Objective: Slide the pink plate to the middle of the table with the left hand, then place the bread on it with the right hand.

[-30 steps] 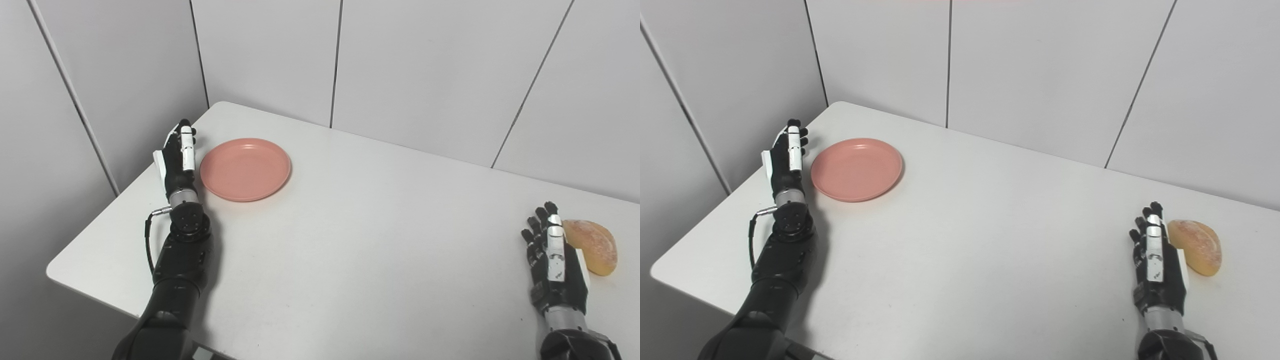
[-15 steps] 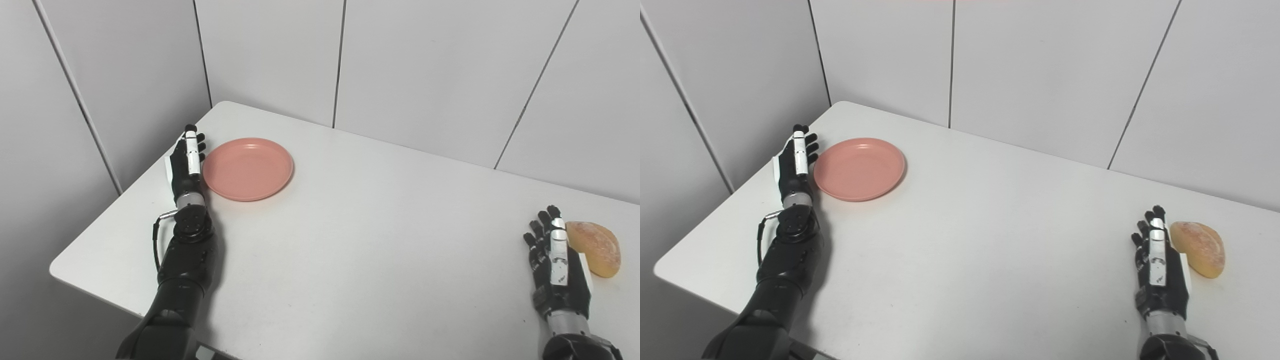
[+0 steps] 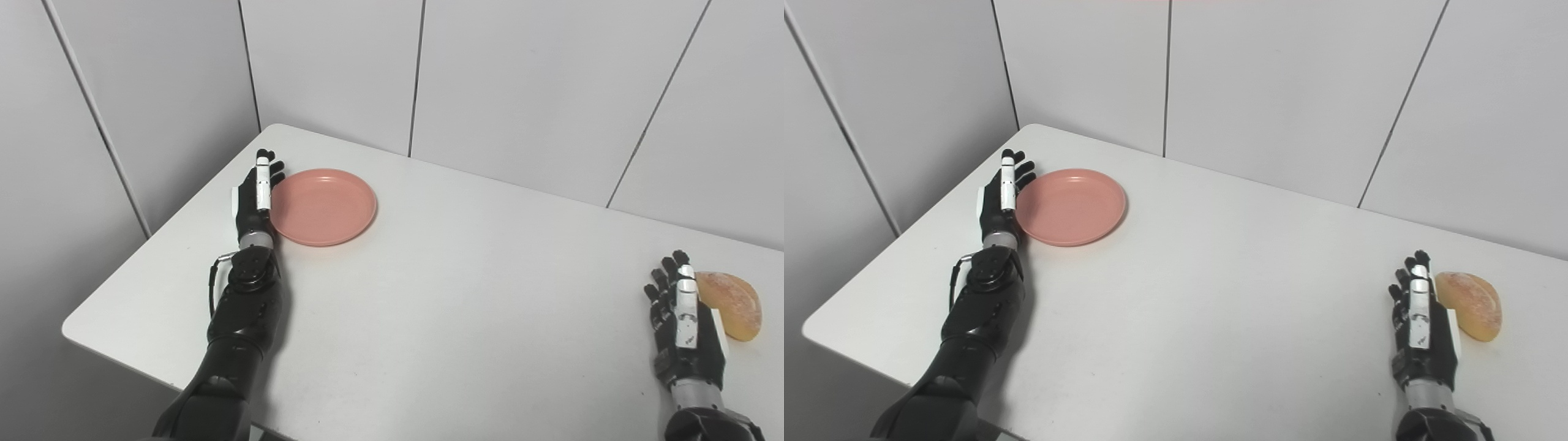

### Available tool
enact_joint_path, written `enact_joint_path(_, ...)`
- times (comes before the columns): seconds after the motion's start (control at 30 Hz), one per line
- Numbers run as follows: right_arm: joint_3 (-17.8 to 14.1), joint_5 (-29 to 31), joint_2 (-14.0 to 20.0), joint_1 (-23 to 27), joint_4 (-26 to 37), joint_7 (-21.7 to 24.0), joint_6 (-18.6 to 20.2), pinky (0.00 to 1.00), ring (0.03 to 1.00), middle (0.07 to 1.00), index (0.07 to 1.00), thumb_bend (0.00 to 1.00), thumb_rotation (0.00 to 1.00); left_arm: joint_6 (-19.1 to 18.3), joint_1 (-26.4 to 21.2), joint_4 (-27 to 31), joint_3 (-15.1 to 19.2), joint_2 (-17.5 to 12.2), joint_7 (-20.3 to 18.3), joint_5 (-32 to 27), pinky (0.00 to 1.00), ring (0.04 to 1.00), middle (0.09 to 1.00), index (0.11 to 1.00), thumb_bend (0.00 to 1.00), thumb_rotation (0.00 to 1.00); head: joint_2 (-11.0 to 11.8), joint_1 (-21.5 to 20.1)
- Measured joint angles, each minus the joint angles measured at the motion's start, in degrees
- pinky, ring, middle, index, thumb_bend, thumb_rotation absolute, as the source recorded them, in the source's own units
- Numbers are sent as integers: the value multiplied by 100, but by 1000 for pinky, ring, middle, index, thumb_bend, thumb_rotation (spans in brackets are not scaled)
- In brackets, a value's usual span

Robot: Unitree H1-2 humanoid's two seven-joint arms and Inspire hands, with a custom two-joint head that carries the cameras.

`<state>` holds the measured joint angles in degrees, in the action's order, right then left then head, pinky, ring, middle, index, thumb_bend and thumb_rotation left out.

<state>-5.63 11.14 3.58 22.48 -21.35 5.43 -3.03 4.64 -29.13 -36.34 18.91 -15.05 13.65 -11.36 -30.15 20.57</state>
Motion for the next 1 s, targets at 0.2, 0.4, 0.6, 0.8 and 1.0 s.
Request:
enact_joint_path(0.2, -2, 2, -26, 0, 0, -47, 0, 1000, 1000, 1000, 1000, 727, 902, -168, 0, 124, -76, 55, -187, -121, 822, 824, 806, 794, 512, 1000, 18, -61)
enact_joint_path(0.4, 16, -5, -46, 1, -20, -48, 0, 1000, 1000, 1000, 1000, 714, 921, -244, -17, 182, -208, 191, -365, -123, 825, 823, 808, 795, 503, 1000, 26, -132)
enact_joint_path(0.6, 19, -27, -54, 7, -81, -56, -1, 1000, 1000, 1000, 1000, 730, 911, -292, -52, 196, -332, 323, -541, -123, 808, 830, 812, 800, 502, 1000, 35, -273)
enact_joint_path(0.8, 26, -62, -115, 18, -85, -112, -3, 1000, 1000, 1000, 1000, 757, 924, -294, -143, 203, -402, 605, -730, -199, 809, 815, 797, 787, 498, 1000, -26, -492)
enact_joint_path(1.0, 43, -66, -170, 28, -85, -112, -2, 1000, 1000, 1000, 1000, 738, 925, -540, -134, 418, -537, 799, -839, -238, 803, 828, 820, 811, 492, 1000, -79, -668)
